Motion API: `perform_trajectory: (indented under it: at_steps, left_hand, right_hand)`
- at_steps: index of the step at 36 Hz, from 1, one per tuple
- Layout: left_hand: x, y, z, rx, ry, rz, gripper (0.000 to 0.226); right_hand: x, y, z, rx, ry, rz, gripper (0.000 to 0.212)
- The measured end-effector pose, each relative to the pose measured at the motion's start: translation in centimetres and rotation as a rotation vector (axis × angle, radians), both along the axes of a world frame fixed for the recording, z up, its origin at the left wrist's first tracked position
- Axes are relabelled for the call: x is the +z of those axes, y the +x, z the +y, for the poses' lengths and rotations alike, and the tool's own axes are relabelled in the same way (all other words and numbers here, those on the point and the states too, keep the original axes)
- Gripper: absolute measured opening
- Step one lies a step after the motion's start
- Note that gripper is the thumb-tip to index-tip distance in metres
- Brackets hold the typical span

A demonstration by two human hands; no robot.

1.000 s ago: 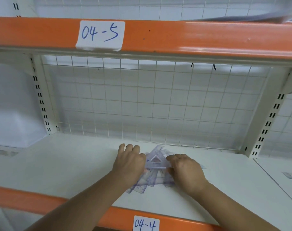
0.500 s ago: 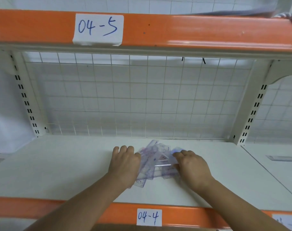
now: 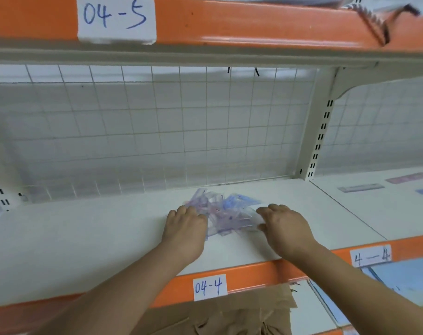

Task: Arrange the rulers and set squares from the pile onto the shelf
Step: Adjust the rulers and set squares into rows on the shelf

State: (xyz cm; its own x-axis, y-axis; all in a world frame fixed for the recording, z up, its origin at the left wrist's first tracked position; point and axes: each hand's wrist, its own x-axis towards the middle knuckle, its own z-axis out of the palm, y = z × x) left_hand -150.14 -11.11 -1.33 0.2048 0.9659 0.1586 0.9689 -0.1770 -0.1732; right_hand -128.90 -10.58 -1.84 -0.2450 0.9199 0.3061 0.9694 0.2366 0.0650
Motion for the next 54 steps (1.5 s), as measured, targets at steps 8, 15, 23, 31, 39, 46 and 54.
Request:
perform_trajectory:
  at_steps: [8,15,23,31,39,46,54]
  left_hand:
    - [0.8,4.9,0.6,-0.089,0.021,-0.013,0.033]
    - [1.5,11.8,0.9,-0.152,0.051,0.006,0.025]
    - [1.9,22.3,0.3,-0.187,0.059,-0.007,0.020]
    - [1.7,32.8,-1.5,-0.201,0.062,-0.045,0.020]
    - [1.5,40.9,-2.9,-0.228,0.030,-0.044,0.020]
    - [1.8,45.3,-1.5,-0.260,0.007,-0.019,0.020]
    - [2.0,50.6,2.9,-0.344,0.017,-0.018,0.021]
  right_hand:
    - [1.1,4.8,-1.8,-0.091,0.032,0.006,0.031]
    - [1.9,11.4,-3.1,-0.155,0.045,0.000,0.031]
    - [2.3,22.1,-4.4,-0.224,0.023,-0.024,0.032]
    - [2.7,32.3,-6.8,-0.250,0.014,-0.048,0.028]
    - [2.4,40.4,-8.7,-0.265,-0.014,-0.035,0.028]
    - [1.7,44.8,-8.1,-0.288,-0.008,-0.012,0.027]
    - [1.6,49.8,-5.9,-0.387,-0.033,-0.018,0.028]
